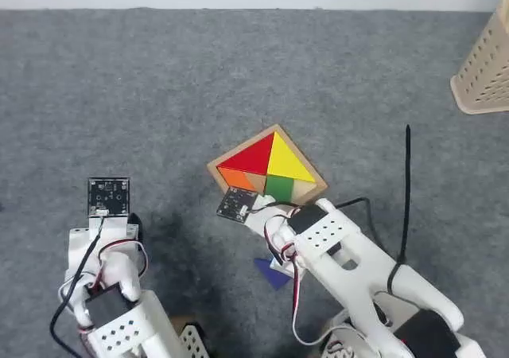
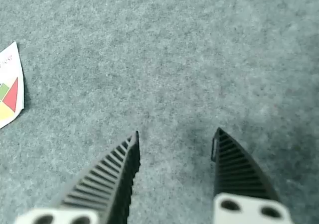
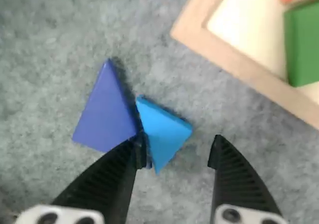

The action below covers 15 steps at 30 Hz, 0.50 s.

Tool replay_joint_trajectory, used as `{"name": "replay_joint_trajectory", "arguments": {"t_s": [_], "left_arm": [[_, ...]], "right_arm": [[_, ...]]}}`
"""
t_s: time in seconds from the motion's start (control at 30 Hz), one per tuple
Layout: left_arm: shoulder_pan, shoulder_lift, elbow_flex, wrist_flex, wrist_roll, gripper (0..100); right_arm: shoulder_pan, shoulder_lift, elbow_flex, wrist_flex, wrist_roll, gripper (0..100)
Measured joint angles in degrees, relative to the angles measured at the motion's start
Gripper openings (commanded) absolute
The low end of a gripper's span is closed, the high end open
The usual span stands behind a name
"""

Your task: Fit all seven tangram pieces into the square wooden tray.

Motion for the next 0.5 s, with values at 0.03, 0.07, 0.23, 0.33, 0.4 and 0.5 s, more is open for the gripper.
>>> {"name": "replay_joint_trajectory", "arguments": {"t_s": [0.03, 0.07, 0.23, 0.33, 0.4, 0.5], "left_arm": [[0.0, 0.0, 0.0, 0.0, 0.0, 22], [0.0, 0.0, 0.0, 0.0, 0.0, 22], [0.0, 0.0, 0.0, 0.0, 0.0, 22], [-0.1, 0.0, 0.0, 0.0, 0.0, 22], [-0.1, 0.0, 0.0, 0.0, 0.0, 22], [-0.1, 0.0, 0.0, 0.0, 0.0, 22]], "right_arm": [[0.0, 0.4, 0.0, -0.3, 0.0, 20.9], [0.0, 1.1, 0.0, -0.4, 0.0, 20.9], [1.1, 7.5, -3.4, -0.3, -0.1, 20.9], [4.7, 11.3, -6.3, -0.3, 0.0, 19.5], [6.9, 13.2, -8.2, -0.3, 0.0, 14.7], [9.8, 15.7, -10.9, -0.3, -2.0, 8.0]]}}
